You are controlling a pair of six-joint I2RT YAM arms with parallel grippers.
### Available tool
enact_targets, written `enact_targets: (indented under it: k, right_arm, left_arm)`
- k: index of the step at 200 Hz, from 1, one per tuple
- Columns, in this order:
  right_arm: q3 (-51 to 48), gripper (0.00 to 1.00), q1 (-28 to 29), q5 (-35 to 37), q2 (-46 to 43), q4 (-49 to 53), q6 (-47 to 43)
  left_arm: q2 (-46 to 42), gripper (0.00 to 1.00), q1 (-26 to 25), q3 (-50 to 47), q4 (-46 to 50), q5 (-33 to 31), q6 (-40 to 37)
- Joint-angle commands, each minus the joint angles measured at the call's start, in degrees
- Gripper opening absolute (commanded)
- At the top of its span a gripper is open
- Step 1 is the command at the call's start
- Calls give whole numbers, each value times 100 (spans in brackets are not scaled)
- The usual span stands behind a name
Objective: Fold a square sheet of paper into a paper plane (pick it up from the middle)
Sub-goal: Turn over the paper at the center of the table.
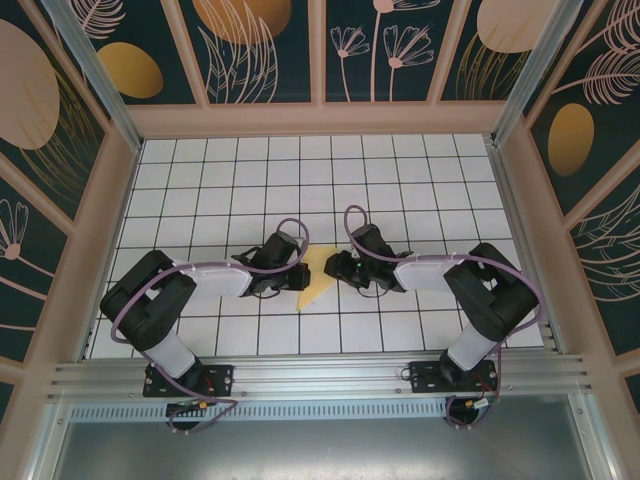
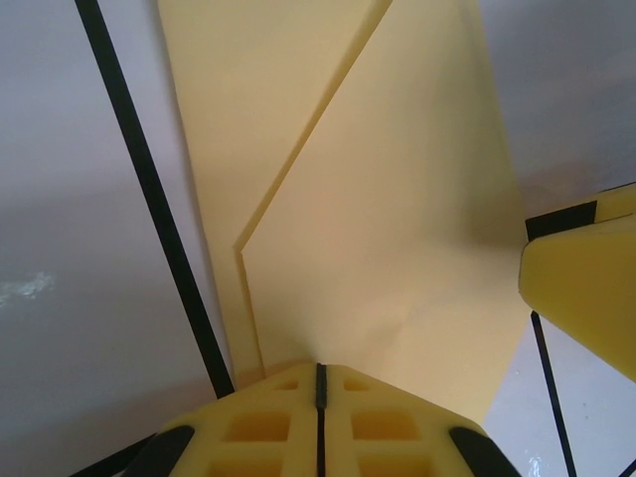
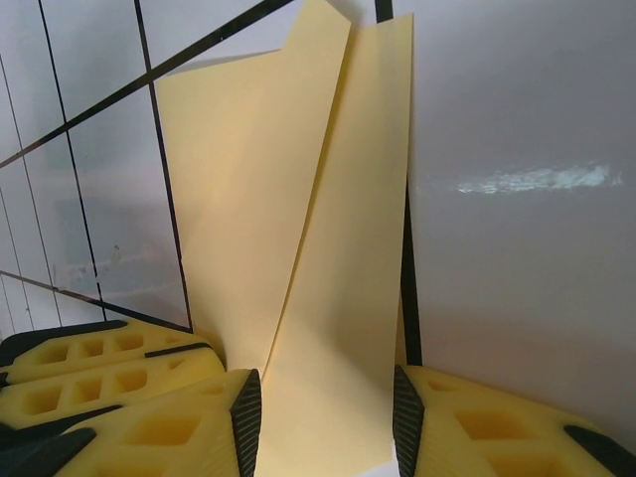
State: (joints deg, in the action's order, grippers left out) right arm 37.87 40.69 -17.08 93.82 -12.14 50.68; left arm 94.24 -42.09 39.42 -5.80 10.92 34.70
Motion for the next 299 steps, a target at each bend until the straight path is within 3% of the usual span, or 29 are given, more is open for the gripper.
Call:
enact_targets:
  k: [1,131,190,299]
  right_arm:
    - [54,42,59,-138,101,-171,155]
    - [-119,43,95,-414,140,-1128,380]
    - [-78,43,176,-112,268,-930,343]
    - [8,27,240,-171,548,-1149,278]
  left_arm:
    - [-5,9,16,-160,-86,236,87]
    - [-54,11,21,-578,-1161,768,933]
    - [-206,11,20,-931,-1853,842,1508]
    - [-437,13,18,-1538,-2843,807,2216]
